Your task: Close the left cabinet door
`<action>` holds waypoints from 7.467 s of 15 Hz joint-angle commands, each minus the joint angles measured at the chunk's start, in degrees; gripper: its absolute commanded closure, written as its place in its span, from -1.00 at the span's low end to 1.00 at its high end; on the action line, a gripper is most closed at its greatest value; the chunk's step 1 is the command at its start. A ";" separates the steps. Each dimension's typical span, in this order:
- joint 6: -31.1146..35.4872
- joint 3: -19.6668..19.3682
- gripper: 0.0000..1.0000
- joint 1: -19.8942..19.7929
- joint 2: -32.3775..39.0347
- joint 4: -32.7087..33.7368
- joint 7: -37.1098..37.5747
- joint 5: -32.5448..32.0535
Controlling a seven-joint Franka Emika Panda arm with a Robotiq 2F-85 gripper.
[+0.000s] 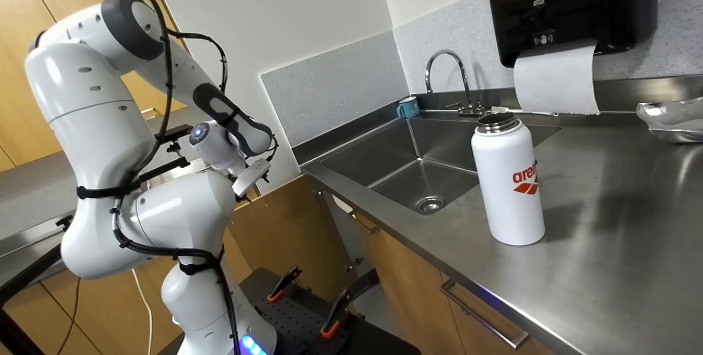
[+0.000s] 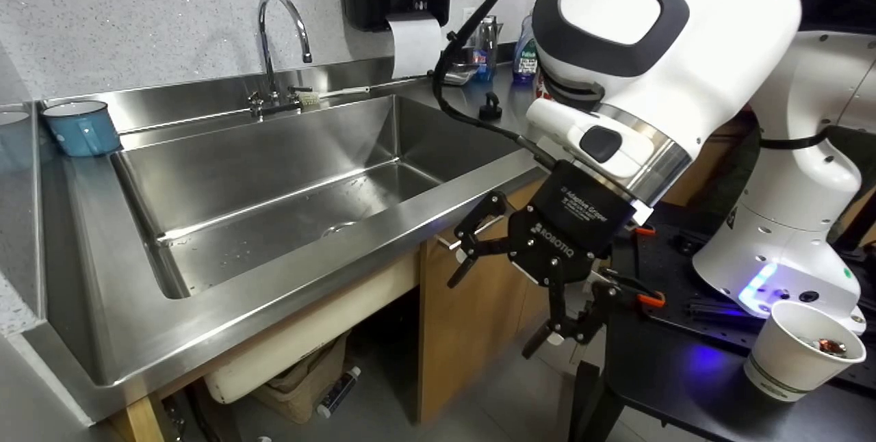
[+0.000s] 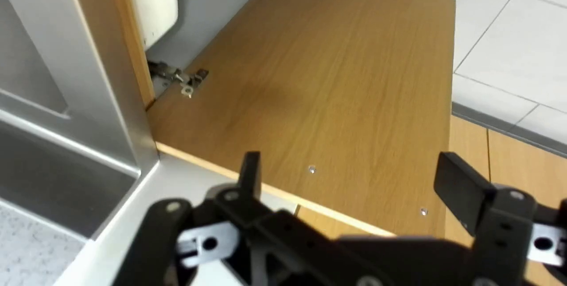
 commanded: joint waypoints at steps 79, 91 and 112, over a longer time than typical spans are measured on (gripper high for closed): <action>10.74 17.97 0.99 -10.31 32.69 32.18 28.82 -22.57; 11.77 -13.62 0.99 11.96 29.09 19.61 26.95 -19.49; 9.75 -60.61 0.99 57.07 40.68 -8.20 44.19 -19.36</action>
